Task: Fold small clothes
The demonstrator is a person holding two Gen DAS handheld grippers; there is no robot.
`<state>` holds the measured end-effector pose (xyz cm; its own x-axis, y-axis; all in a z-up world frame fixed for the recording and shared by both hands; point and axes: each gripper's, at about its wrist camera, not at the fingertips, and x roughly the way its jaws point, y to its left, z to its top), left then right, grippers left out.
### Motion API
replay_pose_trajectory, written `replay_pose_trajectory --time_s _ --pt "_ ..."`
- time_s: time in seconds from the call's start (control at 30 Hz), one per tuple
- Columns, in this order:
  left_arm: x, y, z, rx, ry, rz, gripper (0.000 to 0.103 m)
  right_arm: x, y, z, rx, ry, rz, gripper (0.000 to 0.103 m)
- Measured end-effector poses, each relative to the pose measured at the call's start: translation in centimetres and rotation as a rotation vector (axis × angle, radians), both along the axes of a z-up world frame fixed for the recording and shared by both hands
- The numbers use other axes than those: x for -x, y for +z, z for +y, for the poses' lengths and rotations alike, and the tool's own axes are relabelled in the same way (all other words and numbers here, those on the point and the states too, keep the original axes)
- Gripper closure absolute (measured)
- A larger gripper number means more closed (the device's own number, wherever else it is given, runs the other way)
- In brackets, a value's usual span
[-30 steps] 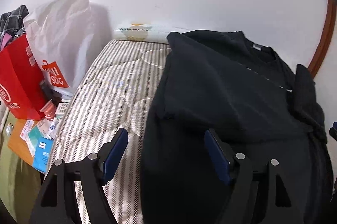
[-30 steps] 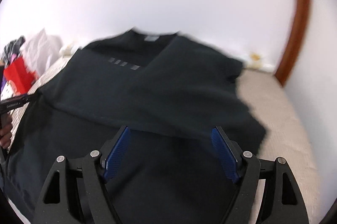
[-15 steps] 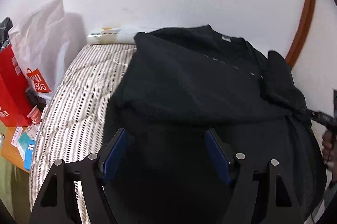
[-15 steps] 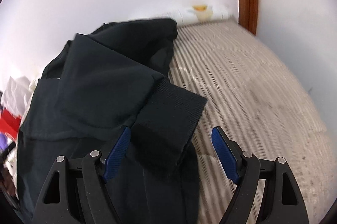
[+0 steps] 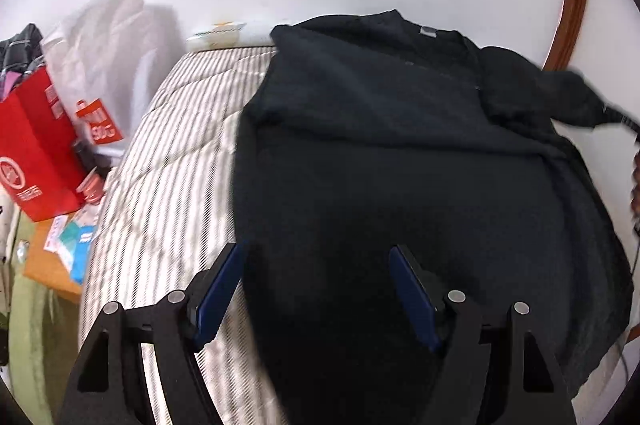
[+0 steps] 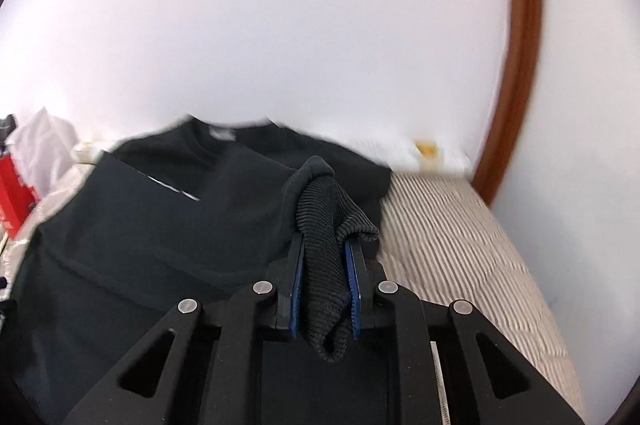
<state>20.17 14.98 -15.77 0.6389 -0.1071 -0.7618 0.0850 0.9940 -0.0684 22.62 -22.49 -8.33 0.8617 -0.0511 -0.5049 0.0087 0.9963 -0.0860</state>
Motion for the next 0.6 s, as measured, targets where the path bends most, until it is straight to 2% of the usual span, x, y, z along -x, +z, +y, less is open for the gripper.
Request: replay_pose_trajectory --time_s 0.13,0.33,0.5,0.6 --pt "1.1 -0.2 1.3 0.003 0.018 -0.001 0.029 0.2 3.3 6.0 -0.01 0.108 -0.05 0.085" --pt "1.5 -0.1 3.2 0.039 0.043 -0.044 0.029 -1.7 5.9 16.5 -0.101 0.293 -0.043 0.086" --pt "0.7 -0.8 4.5 0.118 0.062 -0.038 0.029 -4.4 5.5 25.0 -0.104 0.385 -0.008 0.086" --pt "0.8 -1.1 4.6 0.119 0.068 -0.032 0.029 -6.8 3.1 28.2 -0.104 0.387 0.035 0.085"
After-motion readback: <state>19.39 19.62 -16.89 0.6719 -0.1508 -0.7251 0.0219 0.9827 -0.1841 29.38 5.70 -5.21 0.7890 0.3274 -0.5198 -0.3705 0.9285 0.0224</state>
